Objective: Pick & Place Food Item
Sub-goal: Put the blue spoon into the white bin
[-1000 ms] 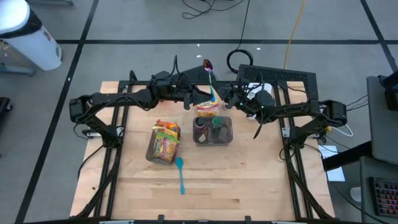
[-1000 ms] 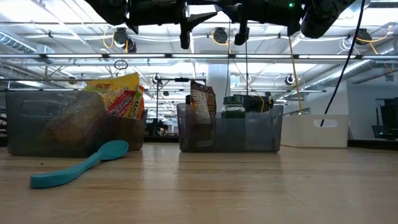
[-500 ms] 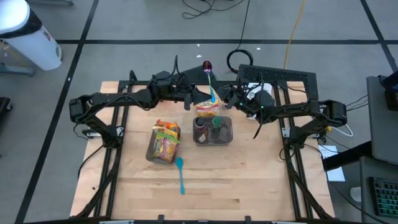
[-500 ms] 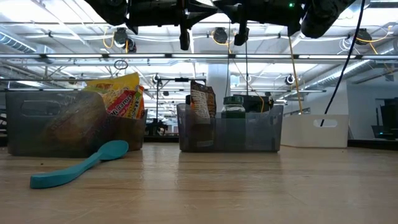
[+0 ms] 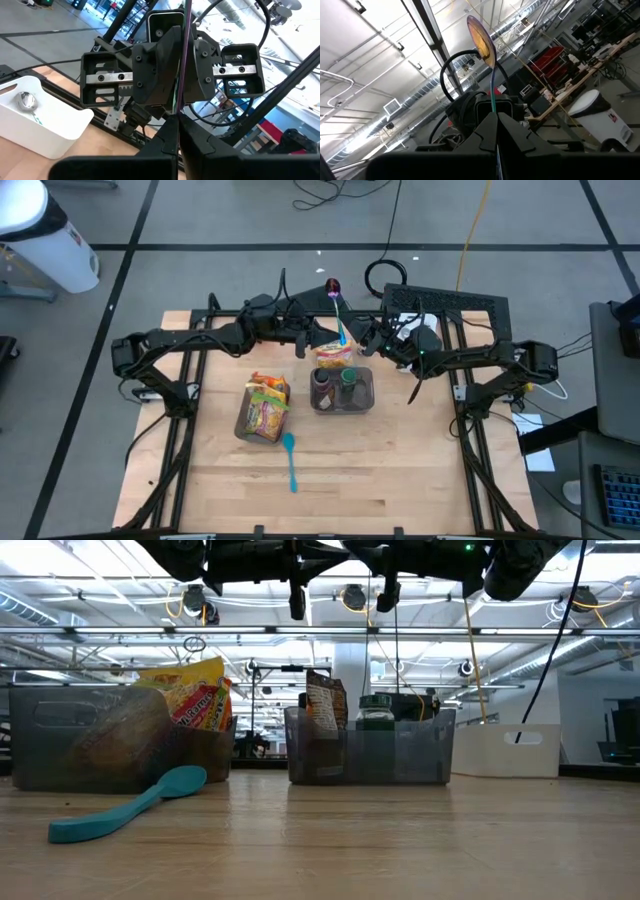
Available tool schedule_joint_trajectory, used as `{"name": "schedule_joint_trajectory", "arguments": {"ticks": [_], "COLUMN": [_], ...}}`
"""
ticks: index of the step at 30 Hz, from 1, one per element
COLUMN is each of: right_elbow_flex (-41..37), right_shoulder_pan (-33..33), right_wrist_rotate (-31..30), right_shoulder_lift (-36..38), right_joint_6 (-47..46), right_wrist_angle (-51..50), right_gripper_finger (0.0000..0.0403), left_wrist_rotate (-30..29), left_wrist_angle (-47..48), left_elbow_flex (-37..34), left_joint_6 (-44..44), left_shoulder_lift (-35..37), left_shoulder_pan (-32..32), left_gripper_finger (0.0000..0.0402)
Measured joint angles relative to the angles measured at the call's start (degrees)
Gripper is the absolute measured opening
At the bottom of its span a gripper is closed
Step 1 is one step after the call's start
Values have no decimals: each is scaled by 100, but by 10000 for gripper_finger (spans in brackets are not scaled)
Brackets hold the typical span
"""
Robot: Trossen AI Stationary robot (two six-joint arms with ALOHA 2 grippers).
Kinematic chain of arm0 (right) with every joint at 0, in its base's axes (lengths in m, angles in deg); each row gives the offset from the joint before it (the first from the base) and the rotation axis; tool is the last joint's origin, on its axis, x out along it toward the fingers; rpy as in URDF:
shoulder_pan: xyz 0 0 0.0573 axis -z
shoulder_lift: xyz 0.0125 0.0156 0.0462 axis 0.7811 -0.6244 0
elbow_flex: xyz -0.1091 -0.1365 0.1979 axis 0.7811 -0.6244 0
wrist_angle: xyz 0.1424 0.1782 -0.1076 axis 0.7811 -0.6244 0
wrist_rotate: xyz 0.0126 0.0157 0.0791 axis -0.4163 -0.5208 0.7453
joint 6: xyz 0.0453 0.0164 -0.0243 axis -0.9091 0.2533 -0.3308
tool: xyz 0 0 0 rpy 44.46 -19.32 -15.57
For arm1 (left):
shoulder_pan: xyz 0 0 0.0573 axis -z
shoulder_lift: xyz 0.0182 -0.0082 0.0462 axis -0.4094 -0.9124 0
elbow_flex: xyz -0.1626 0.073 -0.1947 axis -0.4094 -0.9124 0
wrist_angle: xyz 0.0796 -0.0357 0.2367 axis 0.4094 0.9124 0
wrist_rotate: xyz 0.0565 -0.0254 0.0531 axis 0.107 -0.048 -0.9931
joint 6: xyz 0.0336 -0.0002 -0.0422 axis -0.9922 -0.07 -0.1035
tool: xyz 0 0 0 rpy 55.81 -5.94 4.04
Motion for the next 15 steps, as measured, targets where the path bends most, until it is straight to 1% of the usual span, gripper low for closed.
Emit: {"name": "schedule_joint_trajectory", "arguments": {"ticks": [3, 6, 11, 15], "right_elbow_flex": [0, 0, 0, 0], "right_shoulder_pan": [0, -2, -2, 20], "right_wrist_rotate": [2, 18, 17, 80], "right_shoulder_lift": [0, 0, 0, -2], "right_joint_6": [-16, 16, 30, -25], "right_wrist_angle": [-4, -9, -21, -40], "right_gripper_finger": [3, 23, 91, 149], "left_wrist_rotate": [26, 138, 239, 553], "left_wrist_angle": [-2, -7, -34, -46], "left_elbow_flex": [0, 0, 0, 0], "left_joint_6": [2, -17, -55, 69], "left_shoulder_lift": [0, 0, 0, 0], "left_shoulder_pan": [0, -4, -8, -70], "left_gripper_finger": [3, 3, 2, 2]}}
